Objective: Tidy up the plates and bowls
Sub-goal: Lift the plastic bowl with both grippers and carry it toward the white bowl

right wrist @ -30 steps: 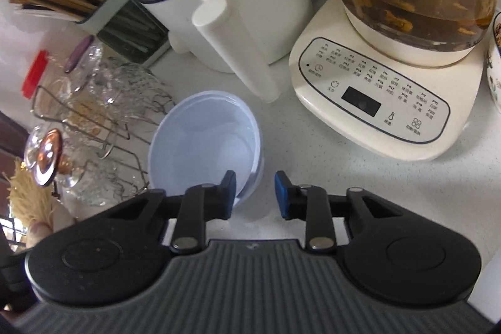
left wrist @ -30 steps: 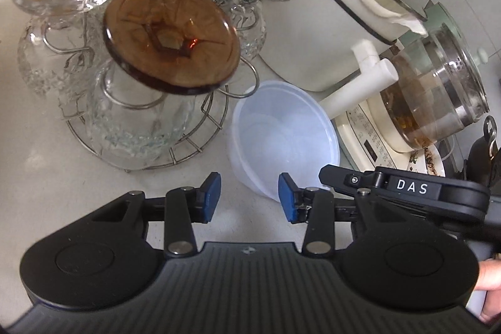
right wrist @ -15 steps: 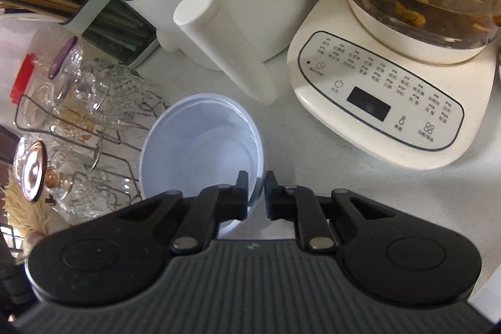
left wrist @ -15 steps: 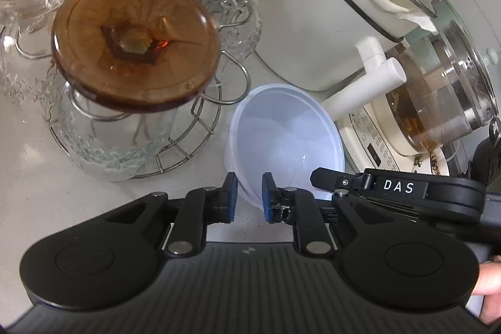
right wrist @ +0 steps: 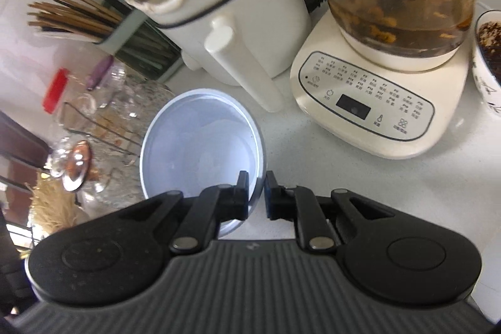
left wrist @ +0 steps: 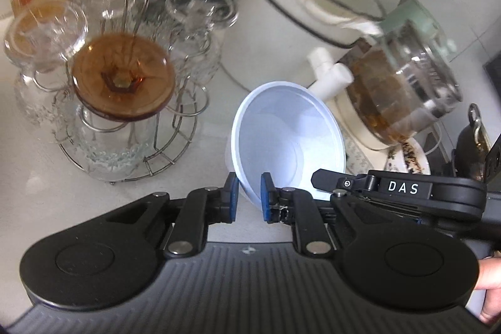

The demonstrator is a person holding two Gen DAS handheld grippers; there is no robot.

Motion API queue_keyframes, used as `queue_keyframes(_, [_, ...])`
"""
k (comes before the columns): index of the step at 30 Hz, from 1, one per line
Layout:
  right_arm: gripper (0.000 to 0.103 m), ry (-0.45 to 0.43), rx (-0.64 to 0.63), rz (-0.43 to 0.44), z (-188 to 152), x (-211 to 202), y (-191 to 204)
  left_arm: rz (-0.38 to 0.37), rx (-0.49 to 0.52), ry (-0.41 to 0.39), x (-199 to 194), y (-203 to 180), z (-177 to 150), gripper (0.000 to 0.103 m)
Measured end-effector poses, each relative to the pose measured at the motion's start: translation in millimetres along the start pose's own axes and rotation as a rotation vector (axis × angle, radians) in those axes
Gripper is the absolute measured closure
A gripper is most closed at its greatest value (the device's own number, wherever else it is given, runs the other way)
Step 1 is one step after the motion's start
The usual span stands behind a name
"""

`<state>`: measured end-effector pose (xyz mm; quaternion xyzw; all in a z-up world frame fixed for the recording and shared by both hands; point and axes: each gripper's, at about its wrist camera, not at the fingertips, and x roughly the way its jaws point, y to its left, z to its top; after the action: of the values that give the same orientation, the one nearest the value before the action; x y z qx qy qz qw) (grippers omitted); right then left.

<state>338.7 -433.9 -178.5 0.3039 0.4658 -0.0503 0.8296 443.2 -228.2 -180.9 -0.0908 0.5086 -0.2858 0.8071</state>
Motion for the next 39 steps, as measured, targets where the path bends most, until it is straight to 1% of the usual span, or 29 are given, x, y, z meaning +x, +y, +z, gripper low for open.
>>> queue_keyframes(7, [0.090, -0.061, -0.023, 0.042, -13.3, -39.6, 4.5, -0.021, -0.015, -0.060, -41.9, -12.8, -18.8, 0.086])
queue_keyframes(13, [0.090, -0.080, -0.042, 0.084, -37.0, -64.6, 10.9, -0.004, -0.033, -0.111, -84.7, -18.1, -48.6, 0.086])
queue_keyframes(15, [0.090, -0.087, -0.054, 0.103, -47.5, -73.9, 14.7, -0.014, -0.099, -0.133, -100.0, -15.2, -63.5, 0.086])
queue_keyframes(17, [0.090, -0.100, -0.070, 0.116, -59.6, -83.3, 18.9, -0.021, -0.137, -0.162, -116.1, -12.4, -77.9, 0.086])
queue_keyframes(19, [0.090, -0.099, -0.062, 0.139, -71.0, -90.0, 20.7, -0.010, -0.140, -0.182, -127.7, -12.9, -91.1, 0.086])
queue_keyframes(23, [0.090, -0.107, -0.094, 0.162, -95.9, -104.8, 27.2, 0.012, -0.127, -0.206, -155.1, -14.1, -118.6, 0.086])
queue_keyframes(27, [0.090, -0.109, -0.106, 0.181, -123.4, -119.4, 28.4, 0.031, -0.128, -0.219, -178.1, -14.9, -149.0, 0.086])
queue_keyframes(30, [0.090, -0.107, -0.108, 0.189, -145.1, -126.2, 29.4, 0.057, -0.111, -0.226, -191.9, -15.3, -172.5, 0.086])
queue_keyframes(34, [0.090, -0.103, -0.109, 0.196, -171.0, -134.0, 32.0, 0.080, -0.104, -0.213, -206.5, -12.9, -195.8, 0.086])
queue_keyframes(39, [0.090, -0.080, -0.110, 0.197, -192.8, -136.3, 36.9, 0.109, -0.113, -0.187, -217.9, -6.8, -217.3, 0.086])
